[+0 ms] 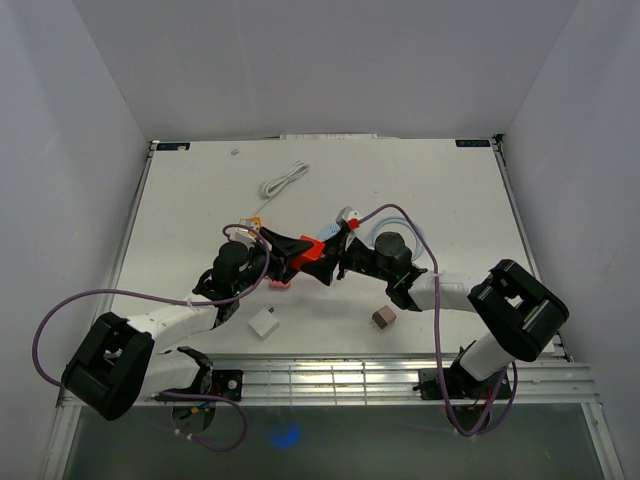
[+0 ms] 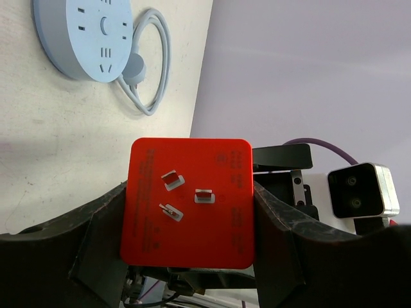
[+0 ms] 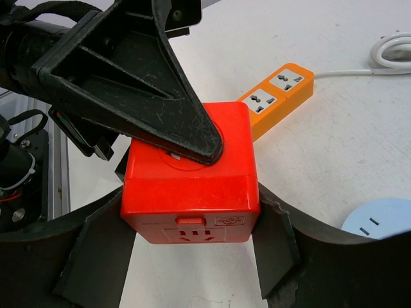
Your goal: Insert the plug
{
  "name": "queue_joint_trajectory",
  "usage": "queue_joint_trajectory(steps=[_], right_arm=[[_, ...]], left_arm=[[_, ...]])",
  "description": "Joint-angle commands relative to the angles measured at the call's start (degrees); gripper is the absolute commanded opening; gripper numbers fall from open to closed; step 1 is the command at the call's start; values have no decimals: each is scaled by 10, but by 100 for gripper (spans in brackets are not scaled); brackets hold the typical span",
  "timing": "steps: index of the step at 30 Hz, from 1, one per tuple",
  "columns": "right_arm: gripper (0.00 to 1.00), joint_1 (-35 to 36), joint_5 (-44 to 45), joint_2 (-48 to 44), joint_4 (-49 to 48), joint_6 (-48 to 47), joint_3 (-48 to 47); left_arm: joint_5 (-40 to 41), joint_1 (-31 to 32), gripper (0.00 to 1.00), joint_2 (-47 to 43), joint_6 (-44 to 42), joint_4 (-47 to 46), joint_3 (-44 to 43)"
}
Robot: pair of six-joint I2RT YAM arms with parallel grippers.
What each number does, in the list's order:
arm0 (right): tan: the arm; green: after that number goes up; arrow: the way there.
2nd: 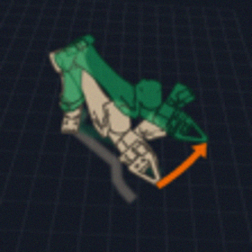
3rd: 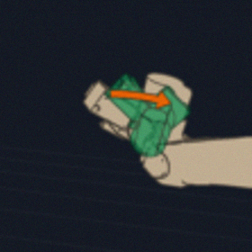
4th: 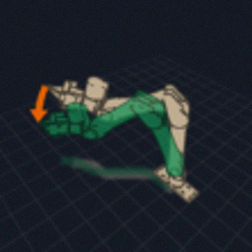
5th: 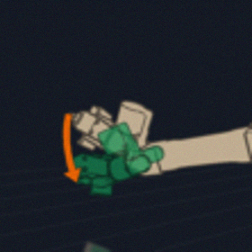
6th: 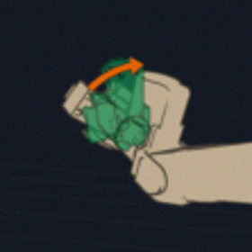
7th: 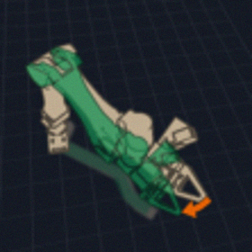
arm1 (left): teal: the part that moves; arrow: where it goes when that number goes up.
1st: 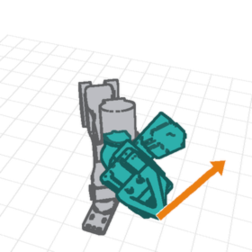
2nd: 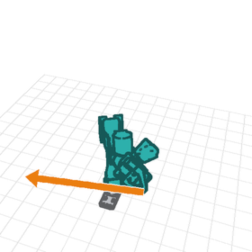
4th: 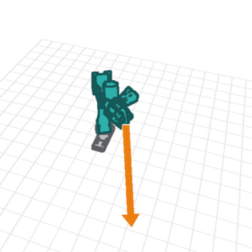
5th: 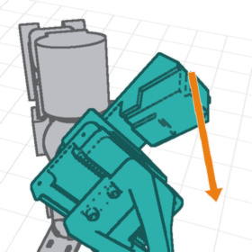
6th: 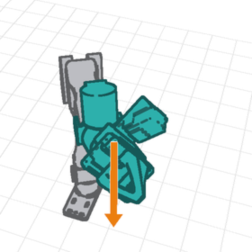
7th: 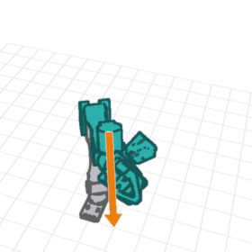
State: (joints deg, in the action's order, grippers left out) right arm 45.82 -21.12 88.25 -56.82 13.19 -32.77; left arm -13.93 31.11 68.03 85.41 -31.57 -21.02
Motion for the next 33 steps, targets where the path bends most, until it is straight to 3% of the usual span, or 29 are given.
queue_joint_trajectory(steps=[1, 7, 15, 19, 22, 28, 33], right_arm=[[52, 2, -1, -15, -15, 1, -17], [47, -1, 39, -36, 50, -8, -22], [42, -16, 120, -96, 172, -17, -33], [41, -19, 163, -120, 264, -45, -58], [42, -21, 180, -139, 311, -56, -66], [41, -23, 208, -172, 336, -76, -53], [41, -26, 208, -175, 346, -80, -43]], left_arm=[[17, 3, 61, -33, -35, -9, -5], [71, 2, 98, -68, -68, 68, -11], [187, -3, 98, -127, -132, 201, -43], [366, -13, 98, -119, -156, 370, -118], [410, -32, 98, -90, -169, 430, -159], [279, -154, 94, -19, -227, 363, -184], [289, -217, 94, 112, -262, 378, -268]])
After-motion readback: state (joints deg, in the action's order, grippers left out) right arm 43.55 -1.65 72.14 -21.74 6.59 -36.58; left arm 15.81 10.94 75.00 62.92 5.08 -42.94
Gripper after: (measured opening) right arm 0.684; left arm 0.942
